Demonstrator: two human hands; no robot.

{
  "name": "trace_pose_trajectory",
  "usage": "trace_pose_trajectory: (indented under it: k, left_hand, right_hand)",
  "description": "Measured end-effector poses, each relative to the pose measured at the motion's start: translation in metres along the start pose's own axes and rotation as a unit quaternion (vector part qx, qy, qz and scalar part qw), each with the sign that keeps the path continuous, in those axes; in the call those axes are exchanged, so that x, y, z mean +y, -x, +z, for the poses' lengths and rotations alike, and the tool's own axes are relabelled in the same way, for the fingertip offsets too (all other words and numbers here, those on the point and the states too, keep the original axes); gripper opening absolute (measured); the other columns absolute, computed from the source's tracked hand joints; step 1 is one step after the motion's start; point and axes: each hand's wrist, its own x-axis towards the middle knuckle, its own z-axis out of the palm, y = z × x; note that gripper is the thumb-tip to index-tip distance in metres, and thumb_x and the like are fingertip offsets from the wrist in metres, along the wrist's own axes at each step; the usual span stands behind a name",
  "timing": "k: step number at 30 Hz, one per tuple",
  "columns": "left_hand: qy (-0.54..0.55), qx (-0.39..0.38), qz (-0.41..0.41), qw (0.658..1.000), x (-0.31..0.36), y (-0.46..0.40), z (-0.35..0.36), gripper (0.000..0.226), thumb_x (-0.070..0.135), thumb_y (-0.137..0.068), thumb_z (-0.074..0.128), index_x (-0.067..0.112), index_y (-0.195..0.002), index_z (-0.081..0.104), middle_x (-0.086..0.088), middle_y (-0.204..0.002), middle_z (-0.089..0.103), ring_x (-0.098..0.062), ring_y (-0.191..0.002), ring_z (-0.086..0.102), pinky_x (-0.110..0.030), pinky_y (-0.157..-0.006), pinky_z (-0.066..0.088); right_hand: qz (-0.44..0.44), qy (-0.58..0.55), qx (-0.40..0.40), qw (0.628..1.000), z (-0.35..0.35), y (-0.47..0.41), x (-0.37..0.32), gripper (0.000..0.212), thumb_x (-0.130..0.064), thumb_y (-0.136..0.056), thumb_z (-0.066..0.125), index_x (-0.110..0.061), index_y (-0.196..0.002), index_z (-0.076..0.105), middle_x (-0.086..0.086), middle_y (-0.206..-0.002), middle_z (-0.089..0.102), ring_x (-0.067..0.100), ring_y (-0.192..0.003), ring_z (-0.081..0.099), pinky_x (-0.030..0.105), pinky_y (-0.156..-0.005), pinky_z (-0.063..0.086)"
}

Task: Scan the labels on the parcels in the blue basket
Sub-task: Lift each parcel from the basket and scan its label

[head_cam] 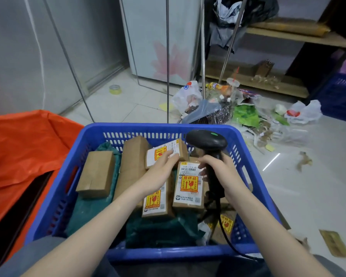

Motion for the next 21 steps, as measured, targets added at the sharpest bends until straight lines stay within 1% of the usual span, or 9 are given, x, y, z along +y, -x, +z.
trace_pose_trajectory:
  k: [3, 5, 7, 8, 11, 13, 17, 19, 21]
  left_hand:
    - [-0.024, -0.023, -0.016, 0.999, -0.007, -0.004, 0.007, 0.056, 0.05, -0.098, 0.025, 0.025, -0.149, 0.02, 0.004, -0.156, 0.026, -0.015, -0.142, 0.024, -0.025, -0.102, 0.021]
    - [-0.037, -0.038, -0.026, 0.998, -0.01, -0.009, 0.011, 0.057, 0.05, -0.098, 0.025, 0.024, -0.149, 0.02, 0.004, -0.155, 0.029, -0.016, -0.141, 0.027, -0.025, -0.098, 0.022]
    - [-0.044, -0.048, -0.048, 0.997, -0.015, -0.015, 0.011, 0.061, 0.054, -0.097, 0.023, 0.026, -0.15, 0.016, 0.004, -0.155, 0.029, -0.018, -0.141, 0.028, -0.03, -0.104, 0.022]
    - [-0.044, -0.053, -0.061, 0.996, -0.018, -0.017, 0.011, 0.063, 0.056, -0.096, 0.022, 0.026, -0.151, 0.015, 0.004, -0.156, 0.028, -0.019, -0.141, 0.028, -0.033, -0.109, 0.021]
    - [-0.033, -0.058, -0.089, 0.994, -0.022, -0.022, 0.011, 0.065, 0.061, -0.094, 0.02, 0.029, -0.15, 0.012, -0.001, -0.155, 0.029, -0.022, -0.141, 0.03, -0.042, -0.115, 0.022]
    - [-0.016, -0.065, -0.104, 0.992, -0.022, -0.022, 0.014, 0.066, 0.062, -0.093, 0.021, 0.03, -0.15, 0.013, -0.003, -0.154, 0.031, -0.023, -0.14, 0.032, -0.043, -0.114, 0.024]
    - [-0.003, -0.081, -0.113, 0.99, -0.023, -0.019, 0.022, 0.063, 0.059, -0.095, 0.023, 0.026, -0.149, 0.018, -0.004, -0.147, 0.041, -0.025, -0.133, 0.04, -0.038, -0.102, 0.031]
    - [-0.01, -0.059, -0.104, 0.993, -0.022, -0.017, 0.023, 0.06, 0.056, -0.096, 0.025, 0.025, -0.146, 0.022, -0.004, -0.144, 0.045, -0.024, -0.13, 0.043, -0.037, -0.102, 0.032]
    - [0.003, -0.025, -0.087, 0.996, -0.018, -0.014, 0.022, 0.059, 0.054, -0.095, 0.031, 0.022, -0.144, 0.027, -0.003, -0.14, 0.048, -0.021, -0.124, 0.046, -0.032, -0.096, 0.035]
  right_hand:
    - [0.065, -0.004, 0.008, 0.998, -0.003, -0.007, 0.012, 0.025, -0.025, -0.08, 0.066, -0.014, -0.102, 0.065, 0.005, -0.087, 0.071, 0.018, -0.083, 0.066, 0.033, -0.069, 0.048]
    - [0.095, -0.009, 0.01, 0.995, -0.008, -0.011, 0.023, 0.031, -0.027, -0.079, 0.067, -0.014, -0.107, 0.066, 0.008, -0.097, 0.073, 0.024, -0.092, 0.067, 0.038, -0.078, 0.051]
    - [0.116, -0.026, 0.003, 0.993, -0.012, -0.014, 0.03, 0.033, -0.025, -0.079, 0.067, -0.013, -0.11, 0.066, 0.01, -0.1, 0.075, 0.027, -0.095, 0.07, 0.044, -0.088, 0.052]
    - [0.124, -0.031, -0.001, 0.992, -0.013, -0.015, 0.032, 0.033, -0.025, -0.079, 0.067, -0.014, -0.11, 0.066, 0.01, -0.1, 0.075, 0.027, -0.095, 0.07, 0.045, -0.09, 0.052]
    - [0.133, -0.028, -0.013, 0.991, -0.015, -0.017, 0.033, 0.031, -0.027, -0.08, 0.066, -0.015, -0.109, 0.066, 0.009, -0.099, 0.075, 0.026, -0.092, 0.07, 0.041, -0.086, 0.052]
    - [0.136, -0.026, -0.017, 0.99, -0.013, -0.018, 0.034, 0.031, -0.028, -0.081, 0.066, -0.017, -0.11, 0.066, 0.008, -0.098, 0.075, 0.025, -0.091, 0.07, 0.039, -0.082, 0.053]
    - [0.144, -0.006, -0.031, 0.989, -0.008, -0.016, 0.032, 0.031, -0.031, -0.082, 0.066, -0.019, -0.11, 0.065, 0.007, -0.098, 0.075, 0.024, -0.091, 0.07, 0.037, -0.077, 0.054]
    - [0.132, -0.009, -0.036, 0.991, -0.007, -0.013, 0.028, 0.03, -0.029, -0.083, 0.066, -0.018, -0.11, 0.064, 0.006, -0.096, 0.075, 0.022, -0.088, 0.07, 0.033, -0.07, 0.053]
    - [0.113, -0.013, -0.036, 0.993, -0.006, -0.011, 0.023, 0.032, -0.028, -0.081, 0.067, -0.017, -0.111, 0.066, 0.006, -0.097, 0.075, 0.022, -0.089, 0.07, 0.032, -0.069, 0.052]
